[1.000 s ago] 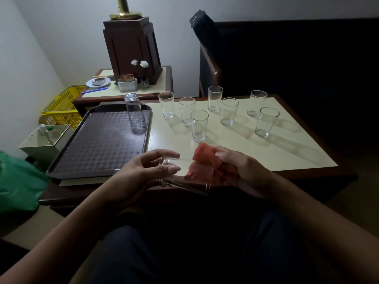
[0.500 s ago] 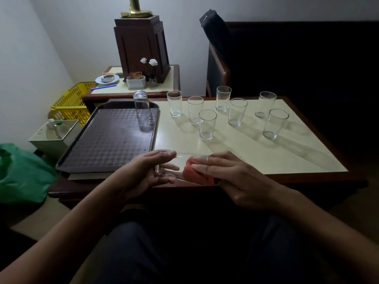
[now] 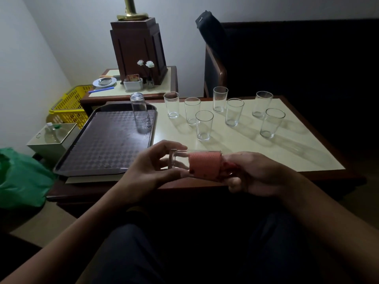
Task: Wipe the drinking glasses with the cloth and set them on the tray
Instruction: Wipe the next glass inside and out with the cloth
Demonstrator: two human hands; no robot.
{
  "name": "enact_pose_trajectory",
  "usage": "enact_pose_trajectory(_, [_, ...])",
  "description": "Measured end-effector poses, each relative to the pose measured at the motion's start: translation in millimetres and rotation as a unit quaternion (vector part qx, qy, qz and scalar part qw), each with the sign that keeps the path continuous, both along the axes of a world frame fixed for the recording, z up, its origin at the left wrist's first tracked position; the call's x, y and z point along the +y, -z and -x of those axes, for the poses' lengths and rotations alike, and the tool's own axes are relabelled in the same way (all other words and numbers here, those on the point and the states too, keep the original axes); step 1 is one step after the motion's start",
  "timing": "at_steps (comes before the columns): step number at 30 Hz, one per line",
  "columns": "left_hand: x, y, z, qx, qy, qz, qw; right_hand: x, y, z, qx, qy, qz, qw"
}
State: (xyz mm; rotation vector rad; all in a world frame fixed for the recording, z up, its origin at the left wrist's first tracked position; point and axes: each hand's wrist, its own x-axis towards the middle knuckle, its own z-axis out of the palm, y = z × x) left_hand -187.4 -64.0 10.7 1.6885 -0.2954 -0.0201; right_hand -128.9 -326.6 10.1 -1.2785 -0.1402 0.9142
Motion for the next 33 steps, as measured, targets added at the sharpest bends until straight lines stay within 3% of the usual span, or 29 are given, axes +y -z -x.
enact_pose_trajectory(2, [0.0,3.7,-4.8,0.033,-0.067,0.026,0.997,-7.5,1.5,-9.4,0.03,0.031,-0.009,0.999])
enact_pose_trajectory(3, [0.8,5.5,-7.8,0.079,-0.103,0.085,0.988,-12.3,3.6,-14.1,0.029,0.048,-0.015,0.998])
enact_pose_trajectory(6, [2.4,8.5,-12.7,0.253,-0.164,0.298,0.906,-16.3,7.9,-23.7,-0.038,0.135,0.005,0.99])
enact_pose_trajectory(8, [-3.3,15.1,-11.2,0.321,-0.161,0.334,0.871,-5.2,10.5,-17.8,-0.087,0.213,0.018,0.973])
enact_pose_trajectory(10, [-14.3,20.7,-7.1,0.341,-0.125,0.296,0.883,12.9,15.9,-4.2,-0.121,0.256,0.01,0.959])
enact_pose_trajectory(12, [-23.6,23.2,-5.5,0.337,-0.087,0.271,0.897,27.6,24.9,10.5,-0.225,0.254,0.055,0.939])
enact_pose_trajectory(14, [-27.1,25.0,-5.1,0.343,-0.076,0.267,0.897,34.4,30.6,25.1,-0.358,0.214,0.118,0.901])
enact_pose_trajectory(17, [-23.0,30.7,-5.1,0.321,-0.069,0.23,0.916,41.9,30.2,43.5,-0.443,0.155,0.145,0.871])
enact_pose_trajectory(19, [-20.3,30.6,-2.9,0.307,-0.059,0.215,0.925,41.1,28.6,42.7,-0.432,0.161,0.158,0.873])
enact_pose_trajectory(23, [-22.5,27.0,-2.3,0.301,-0.043,0.269,0.914,27.6,27.7,24.7,-0.365,0.24,0.156,0.886])
enact_pose_trajectory(28, [-23.5,28.3,-5.6,0.284,-0.084,0.284,0.912,38.8,34.8,37.1,-0.396,0.184,0.146,0.888])
enact_pose_trajectory(30, [-18.6,27.2,-5.6,0.289,-0.117,0.245,0.918,46.9,37.0,48.0,-0.393,0.158,0.136,0.896])
enact_pose_trajectory(33, [-20.4,29.1,-4.9,0.27,-0.092,0.244,0.927,51.1,37.0,45.2,-0.368,0.215,0.119,0.897])
